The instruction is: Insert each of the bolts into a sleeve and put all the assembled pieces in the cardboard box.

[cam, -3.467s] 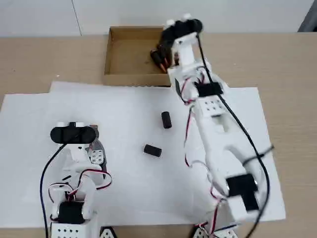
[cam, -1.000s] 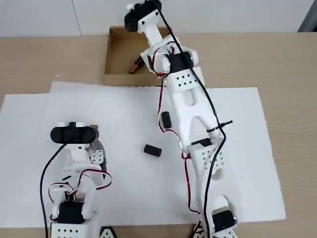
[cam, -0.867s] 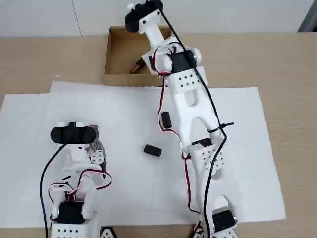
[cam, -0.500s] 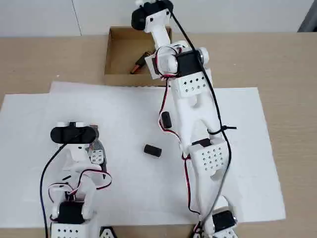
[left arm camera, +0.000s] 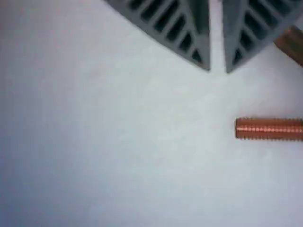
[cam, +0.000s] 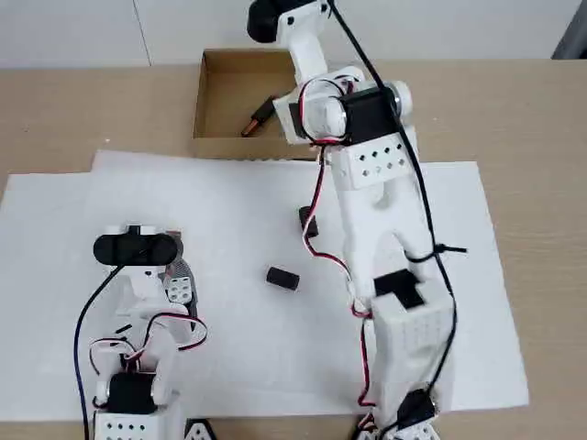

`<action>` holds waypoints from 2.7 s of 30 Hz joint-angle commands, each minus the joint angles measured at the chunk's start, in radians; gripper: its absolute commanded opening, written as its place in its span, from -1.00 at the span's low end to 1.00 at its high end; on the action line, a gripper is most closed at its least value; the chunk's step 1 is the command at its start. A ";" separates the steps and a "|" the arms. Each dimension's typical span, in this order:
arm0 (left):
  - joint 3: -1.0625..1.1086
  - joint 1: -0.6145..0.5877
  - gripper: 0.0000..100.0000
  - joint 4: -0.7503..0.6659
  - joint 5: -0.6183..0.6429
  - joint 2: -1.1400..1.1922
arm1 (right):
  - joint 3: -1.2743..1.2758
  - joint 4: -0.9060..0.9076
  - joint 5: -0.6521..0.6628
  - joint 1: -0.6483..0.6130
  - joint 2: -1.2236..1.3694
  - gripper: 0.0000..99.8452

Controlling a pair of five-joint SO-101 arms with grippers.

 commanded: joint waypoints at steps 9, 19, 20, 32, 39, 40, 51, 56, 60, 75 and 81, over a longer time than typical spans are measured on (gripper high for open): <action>-0.007 -0.005 -0.99 0.003 -0.006 -0.009 | 0.439 -0.002 -0.095 0.004 -0.285 -0.99; -0.007 -0.005 -0.99 0.003 -0.005 -0.009 | 0.661 -0.001 -0.092 0.002 -0.286 -0.99; -0.007 -0.005 -0.99 0.003 -0.005 -0.009 | 0.695 -0.001 -0.092 0.002 -0.286 -0.99; -0.007 -0.005 -0.99 0.003 -0.005 -0.009 | 0.796 -0.048 0.014 -0.022 -0.214 -0.99; -0.007 -0.005 -0.99 0.003 -0.005 -0.009 | 0.795 -0.088 0.006 -0.058 -0.099 -0.99; -0.007 -0.005 -0.99 0.003 -0.005 -0.009 | 0.795 -0.099 0.006 -0.056 -0.088 -0.99; -0.007 -0.005 -0.99 0.003 -0.005 -0.009 | 0.793 -0.194 0.014 -0.051 -0.030 -0.78; -0.007 -0.005 -0.99 0.003 -0.005 -0.009 | 0.793 -0.228 0.015 -0.042 -0.010 -0.77; -0.007 -0.005 -0.99 0.003 -0.006 -0.009 | 0.793 -0.249 0.017 -0.031 0.018 -0.77; -0.007 -0.005 -0.99 0.003 -0.006 -0.009 | 0.793 -0.325 0.017 -0.007 0.157 -0.78; -0.007 -0.005 -0.99 0.003 -0.006 -0.009 | 0.793 -0.320 0.017 -0.007 0.171 -1.00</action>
